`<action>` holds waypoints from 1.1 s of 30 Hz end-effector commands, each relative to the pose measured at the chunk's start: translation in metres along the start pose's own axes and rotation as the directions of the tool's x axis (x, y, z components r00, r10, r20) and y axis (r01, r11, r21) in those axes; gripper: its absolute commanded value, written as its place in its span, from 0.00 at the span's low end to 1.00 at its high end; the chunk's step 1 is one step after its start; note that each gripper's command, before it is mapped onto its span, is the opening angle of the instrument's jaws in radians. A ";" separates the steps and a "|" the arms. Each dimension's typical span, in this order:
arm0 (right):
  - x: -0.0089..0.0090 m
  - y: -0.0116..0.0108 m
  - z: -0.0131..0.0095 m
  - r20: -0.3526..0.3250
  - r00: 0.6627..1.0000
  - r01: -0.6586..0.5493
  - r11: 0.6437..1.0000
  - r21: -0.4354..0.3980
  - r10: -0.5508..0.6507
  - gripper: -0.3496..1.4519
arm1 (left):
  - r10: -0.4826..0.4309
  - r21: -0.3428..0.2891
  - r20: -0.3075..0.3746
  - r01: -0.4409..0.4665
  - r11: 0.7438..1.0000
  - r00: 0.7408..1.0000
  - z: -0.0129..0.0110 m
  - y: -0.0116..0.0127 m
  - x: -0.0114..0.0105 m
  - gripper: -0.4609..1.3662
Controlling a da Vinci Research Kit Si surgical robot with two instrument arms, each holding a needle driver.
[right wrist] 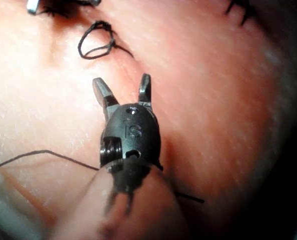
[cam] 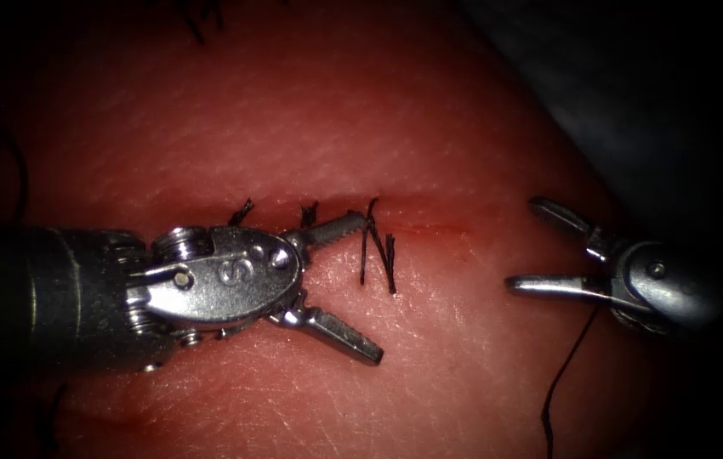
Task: Wound Closure
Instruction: Grab the short tail with the left gripper
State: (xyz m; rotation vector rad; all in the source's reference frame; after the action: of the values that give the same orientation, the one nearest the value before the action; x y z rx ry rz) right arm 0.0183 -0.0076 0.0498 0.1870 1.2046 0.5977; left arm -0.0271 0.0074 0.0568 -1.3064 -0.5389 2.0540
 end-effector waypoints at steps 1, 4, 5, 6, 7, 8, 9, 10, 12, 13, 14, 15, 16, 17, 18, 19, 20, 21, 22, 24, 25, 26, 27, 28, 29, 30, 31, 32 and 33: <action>-0.0001 -0.0001 0.0000 0.002 1.000 -0.003 1.000 0.019 0.003 0.66 | -0.007 -0.001 0.001 0.007 1.000 1.000 0.0000 0.0000 0.0000 0.74; -0.0008 -0.0006 0.0002 -0.010 1.000 -0.010 0.998 0.056 0.011 0.67 | -0.019 -0.019 -0.004 0.019 1.000 1.000 0.0002 -0.0002 -0.0001 0.72; -0.0010 -0.0007 0.0002 -0.014 1.000 -0.018 0.998 0.065 0.018 0.67 | -0.025 -0.025 -0.007 0.025 0.999 1.000 0.0003 -0.0003 -0.0001 0.72; -0.0011 -0.0008 0.0002 -0.016 1.000 -0.021 0.997 0.069 0.022 0.67 | -0.031 -0.028 -0.010 0.031 0.999 0.999 0.0003 -0.0003 -0.0001 0.72; -0.0013 -0.0008 0.0003 -0.020 1.000 -0.017 0.997 0.077 0.018 0.67 | -0.037 -0.034 -0.015 0.036 0.999 0.999 0.0005 -0.0005 -0.0002 0.72; -0.0014 -0.0008 0.0003 -0.019 1.000 -0.015 0.997 0.081 0.016 0.67 | -0.037 -0.037 -0.018 0.036 0.999 0.999 0.0005 -0.0005 -0.0002 0.72; -0.0016 -0.0009 0.0003 -0.020 1.000 -0.017 0.996 0.086 0.019 0.67 | -0.049 -0.044 -0.030 0.047 0.998 0.998 0.0007 -0.0007 -0.0003 0.72; -0.0017 -0.0009 0.0004 -0.021 1.000 -0.016 0.996 0.087 0.018 0.67 | -0.054 -0.047 -0.030 0.053 0.998 0.998 0.0008 -0.0007 -0.0004 0.72; -0.0020 -0.0009 0.0004 -0.026 0.999 -0.017 0.996 0.084 0.019 0.67 | -0.081 -0.054 -0.036 0.079 0.995 0.996 0.0013 -0.0009 -0.0008 0.70; -0.0021 -0.0010 0.0005 -0.027 0.999 -0.016 0.996 0.084 0.018 0.67 | -0.086 -0.062 -0.038 0.083 0.995 0.996 0.0015 -0.0009 -0.0010 0.71; -0.0023 -0.0010 0.0005 -0.027 1.000 -0.014 0.996 0.084 0.016 0.67 | -0.096 -0.071 -0.043 0.093 0.993 0.994 0.0018 -0.0010 -0.0012 0.71; -0.0023 -0.0011 0.0005 -0.027 1.000 -0.013 0.996 0.084 0.015 0.67 | -0.101 -0.072 -0.049 0.097 0.993 0.994 0.0019 -0.0011 -0.0014 0.71; -0.0025 -0.0012 0.0005 -0.027 1.000 -0.011 0.996 0.084 0.013 0.67 | -0.104 -0.076 -0.058 0.099 0.992 0.993 0.0022 -0.0013 -0.0017 0.70; -0.0026 -0.0012 0.0006 -0.028 1.000 -0.010 0.996 0.084 0.012 0.67 | -0.108 -0.076 -0.058 0.104 0.992 0.992 0.0024 -0.0014 -0.0019 0.70; -0.0027 -0.0013 0.0006 -0.028 1.000 -0.009 0.996 0.084 0.011 0.67 | -0.107 -0.076 -0.058 0.102 0.992 0.993 0.0025 -0.0015 -0.0020 0.70; -0.0028 -0.0013 0.0006 -0.028 1.000 -0.007 0.996 0.084 0.010 0.67 | -0.111 -0.076 -0.058 0.106 0.991 0.992 0.0026 -0.0018 -0.0023 0.70; -0.0029 -0.0014 0.0006 -0.028 1.000 -0.006 0.996 0.084 0.009 0.67 | -0.114 -0.079 -0.058 0.110 0.991 0.992 0.0028 -0.0020 -0.0025 0.70; -0.0029 -0.0014 0.0006 -0.028 1.000 -0.006 0.996 0.084 0.008 0.67 | -0.113 -0.077 -0.059 0.108 0.991 0.992 0.0029 -0.0021 -0.0027 0.69; -0.0029 -0.0014 0.0006 -0.028 1.000 -0.006 0.996 0.084 0.008 0.67 | -0.112 -0.074 -0.063 0.107 0.991 0.992 0.0030 -0.0022 -0.0028 0.67; -0.0029 -0.0013 0.0006 -0.028 1.000 -0.006 0.996 0.084 0.008 0.67 | -0.111 -0.073 -0.069 0.106 0.992 0.991 0.0034 -0.0024 -0.0029 0.63; -0.0029 -0.0013 0.0006 -0.027 1.000 -0.006 0.997 0.081 0.008 0.67 | -0.111 -0.075 -0.078 0.106 0.992 0.991 0.0035 -0.0024 -0.0029 0.62; -0.0029 -0.0013 0.0006 -0.025 1.000 -0.006 0.997 0.076 0.008 0.67 | -0.113 -0.078 -0.093 0.106 0.991 0.989 0.0036 -0.0025 -0.0029 0.60; -0.0029 -0.0013 0.0006 -0.024 1.000 -0.006 0.997 0.075 0.008 0.67 | -0.114 -0.080 -0.104 0.106 0.991 0.988 0.0036 -0.0025 -0.0028 0.60; -0.0029 -0.0012 0.0006 -0.024 1.000 -0.006 0.997 0.075 0.008 0.67 | -0.116 -0.083 -0.115 0.107 0.991 0.987 0.0037 -0.0025 -0.0027 0.58; -0.0029 -0.0012 0.0006 -0.024 1.000 -0.006 0.997 0.075 0.008 0.67 | -0.117 -0.086 -0.127 0.107 0.991 0.985 0.0037 -0.0026 -0.0026 0.57; -0.0029 -0.0012 0.0006 -0.024 1.000 -0.006 0.997 0.075 0.008 0.67 | -0.119 -0.088 -0.135 0.108 0.990 0.984 0.0038 -0.0026 -0.0025 0.55; -0.0029 -0.0011 0.0006 -0.024 1.000 -0.006 0.997 0.075 0.008 0.66 | -0.121 -0.091 -0.147 0.108 0.990 0.982 0.0039 -0.0027 -0.0024 0.53; -0.0029 -0.0011 0.0006 -0.023 1.000 -0.006 0.997 0.072 0.008 0.66 | -0.121 -0.091 -0.147 0.108 0.990 0.982 0.0040 -0.0027 -0.0023 0.53; -0.0029 -0.0010 0.0006 -0.023 1.000 -0.006 0.997 0.071 0.008 0.66 | -0.122 -0.091 -0.153 0.109 0.990 0.981 0.0041 -0.0028 -0.0023 0.54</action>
State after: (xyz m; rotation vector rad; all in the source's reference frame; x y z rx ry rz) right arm 0.0186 -0.0098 0.0520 0.2448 1.2490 0.5650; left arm -0.0293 0.0079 0.0618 -1.4340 -0.6135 1.8332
